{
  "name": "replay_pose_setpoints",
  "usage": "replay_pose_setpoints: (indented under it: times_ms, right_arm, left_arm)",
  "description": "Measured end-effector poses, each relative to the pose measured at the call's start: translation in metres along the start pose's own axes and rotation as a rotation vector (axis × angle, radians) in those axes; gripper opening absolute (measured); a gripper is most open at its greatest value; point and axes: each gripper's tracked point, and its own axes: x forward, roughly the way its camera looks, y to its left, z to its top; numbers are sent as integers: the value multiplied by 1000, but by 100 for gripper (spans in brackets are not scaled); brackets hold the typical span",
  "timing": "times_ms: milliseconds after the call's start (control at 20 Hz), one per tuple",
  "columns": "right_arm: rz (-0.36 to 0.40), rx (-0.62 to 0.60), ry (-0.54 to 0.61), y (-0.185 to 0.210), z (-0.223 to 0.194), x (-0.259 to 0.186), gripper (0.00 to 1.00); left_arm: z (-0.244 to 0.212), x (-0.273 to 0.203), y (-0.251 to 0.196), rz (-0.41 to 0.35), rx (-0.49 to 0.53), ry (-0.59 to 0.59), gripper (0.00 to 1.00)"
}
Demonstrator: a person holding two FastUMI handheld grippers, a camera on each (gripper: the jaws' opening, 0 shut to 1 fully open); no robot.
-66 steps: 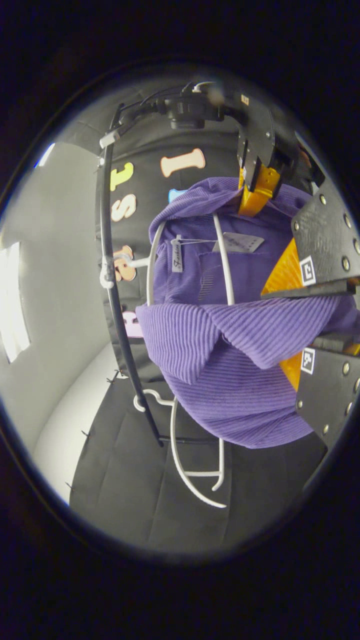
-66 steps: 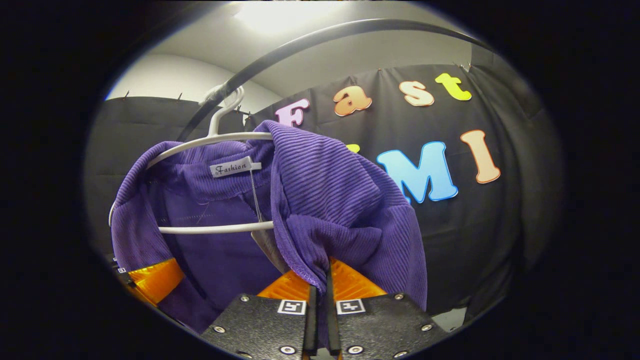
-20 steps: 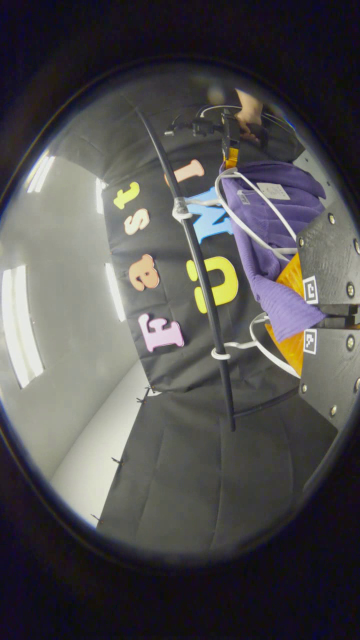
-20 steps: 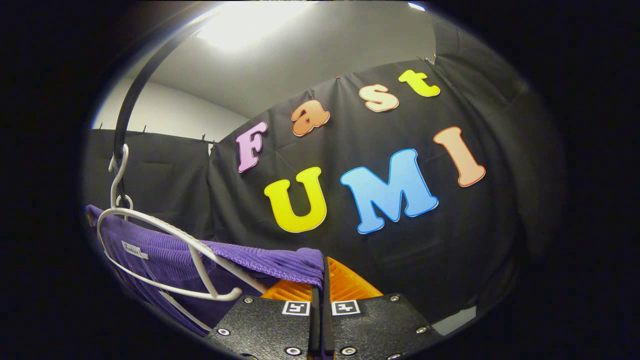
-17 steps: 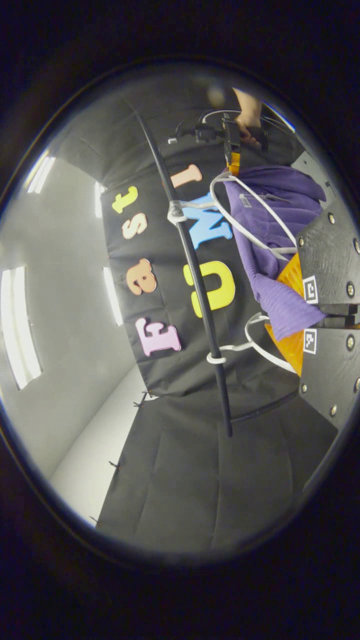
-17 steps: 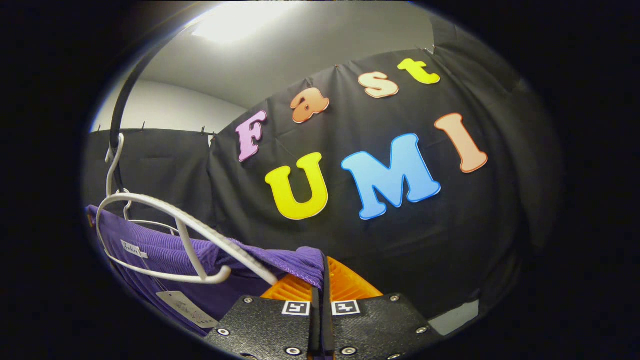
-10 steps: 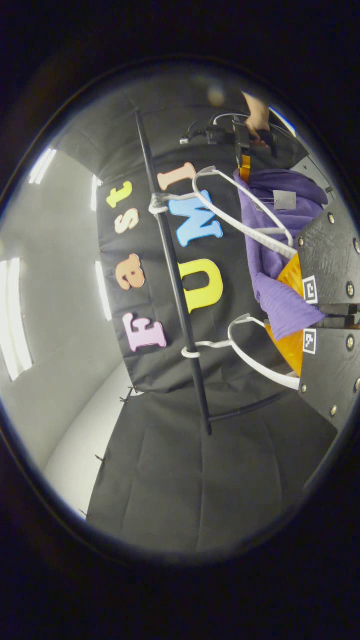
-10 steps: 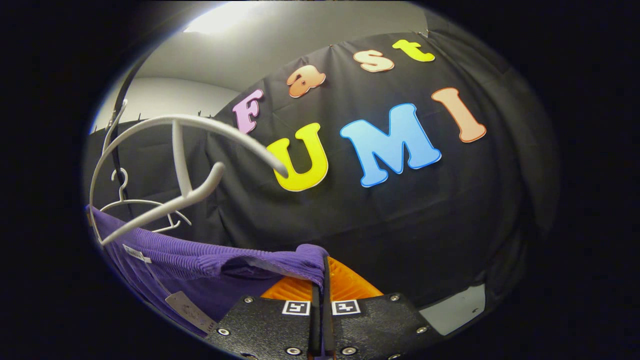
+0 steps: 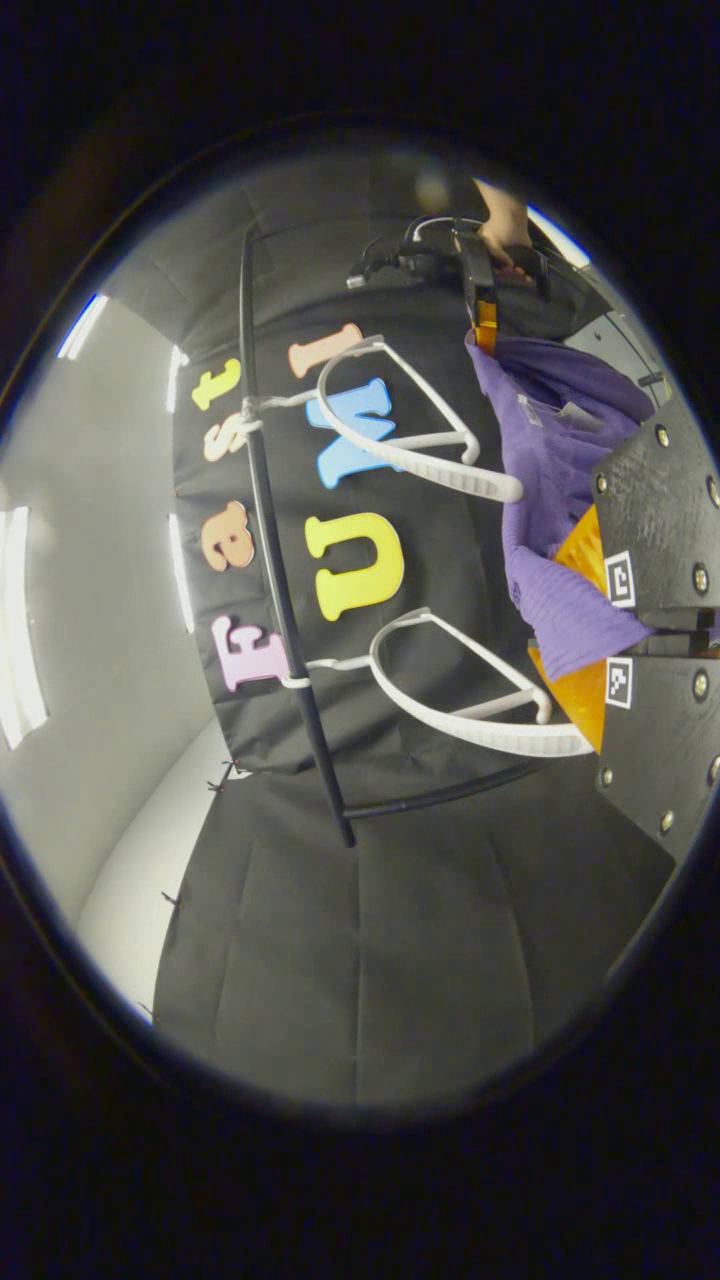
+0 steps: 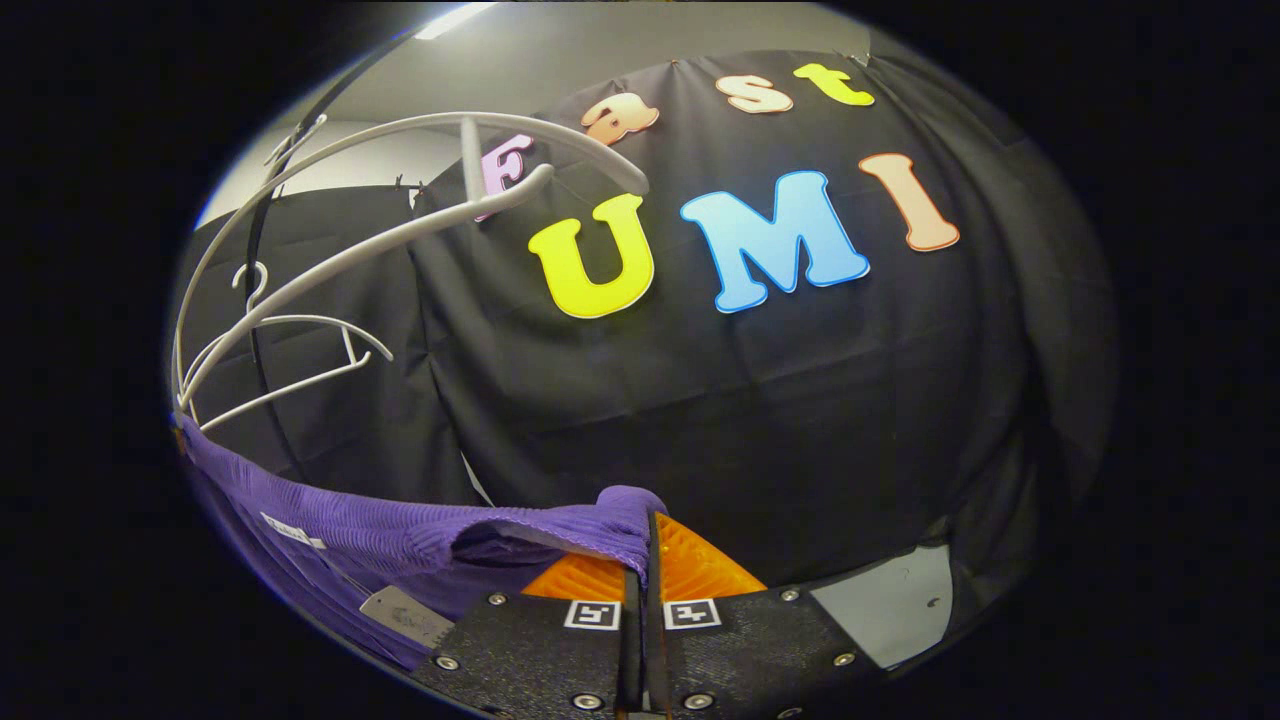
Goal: Grasp the clothes on the hanger with both hands and then place them into the laundry hamper below.
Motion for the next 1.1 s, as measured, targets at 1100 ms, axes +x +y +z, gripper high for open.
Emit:
replay_pose_setpoints:
  times_ms: [1100]
  right_arm:
    - [-113, -34, -306, 120, 97, -273, 0]
  left_arm:
    - [25, -111, -15, -272, -155, -124, 0]
